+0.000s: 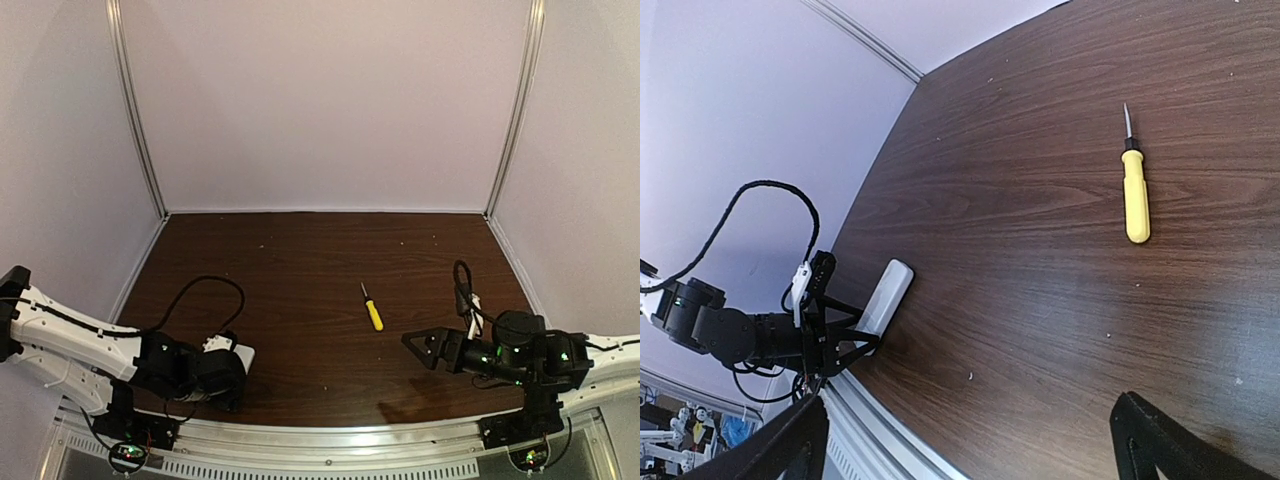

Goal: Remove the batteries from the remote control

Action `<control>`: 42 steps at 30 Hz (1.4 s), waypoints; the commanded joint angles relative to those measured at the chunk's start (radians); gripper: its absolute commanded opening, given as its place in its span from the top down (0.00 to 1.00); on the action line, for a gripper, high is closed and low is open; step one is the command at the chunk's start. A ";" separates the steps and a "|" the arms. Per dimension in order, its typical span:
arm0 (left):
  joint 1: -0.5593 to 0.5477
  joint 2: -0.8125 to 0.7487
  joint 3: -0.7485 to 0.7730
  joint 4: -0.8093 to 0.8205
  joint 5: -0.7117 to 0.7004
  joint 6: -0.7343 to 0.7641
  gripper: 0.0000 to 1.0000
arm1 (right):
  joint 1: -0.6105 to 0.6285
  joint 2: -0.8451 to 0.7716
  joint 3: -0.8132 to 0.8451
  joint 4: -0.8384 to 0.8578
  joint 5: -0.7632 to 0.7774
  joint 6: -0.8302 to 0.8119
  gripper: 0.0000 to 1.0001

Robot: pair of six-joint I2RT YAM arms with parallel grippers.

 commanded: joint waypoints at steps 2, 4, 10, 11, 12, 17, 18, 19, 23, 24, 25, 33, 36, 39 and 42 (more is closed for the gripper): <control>-0.024 0.037 -0.014 -0.015 -0.010 -0.062 0.30 | 0.057 -0.003 -0.030 0.024 0.061 0.030 0.00; -0.039 0.062 -0.006 -0.015 -0.011 -0.073 0.32 | 0.075 -0.006 -0.035 0.026 0.075 0.035 0.00; -0.068 0.113 0.016 -0.018 -0.020 -0.102 0.48 | 0.128 -0.004 -0.041 0.032 0.103 0.053 0.00; -0.071 0.118 0.016 -0.019 -0.021 -0.106 0.52 | 0.137 -0.002 -0.043 0.032 0.108 0.055 0.00; -0.073 0.121 0.016 -0.019 -0.021 -0.109 0.55 | 0.146 -0.002 -0.044 0.033 0.115 0.059 0.00; -0.090 0.123 0.017 -0.021 -0.037 -0.114 0.60 | 0.176 0.002 -0.054 0.041 0.139 0.069 0.00; -0.097 0.123 0.021 -0.021 -0.043 -0.111 0.61 | 0.179 0.005 -0.056 0.046 0.142 0.070 0.00; -0.105 0.124 0.025 -0.021 -0.049 -0.103 0.62 | 0.180 0.012 -0.058 0.050 0.143 0.071 0.00; -0.126 0.128 0.047 -0.021 -0.070 -0.073 0.66 | 0.186 0.053 -0.054 0.058 0.144 0.064 0.00; -0.128 0.130 0.051 -0.021 -0.073 -0.061 0.68 | 0.186 0.065 -0.051 0.061 0.143 0.061 0.00; -0.130 0.132 0.056 -0.021 -0.076 -0.051 0.70 | 0.186 0.078 -0.049 0.062 0.143 0.056 0.00; -0.142 0.126 0.107 0.014 -0.148 0.078 0.93 | 0.185 0.150 -0.007 0.048 0.182 0.000 0.00; -0.141 0.131 0.133 0.021 -0.214 0.122 1.00 | 0.186 0.174 -0.002 0.061 0.205 -0.029 0.00; -0.142 0.151 0.169 0.029 -0.267 0.170 1.00 | 0.185 0.200 0.015 0.061 0.239 -0.055 0.00; -0.141 0.183 0.214 0.059 -0.323 0.269 1.00 | 0.186 0.229 0.042 0.057 0.275 -0.096 0.00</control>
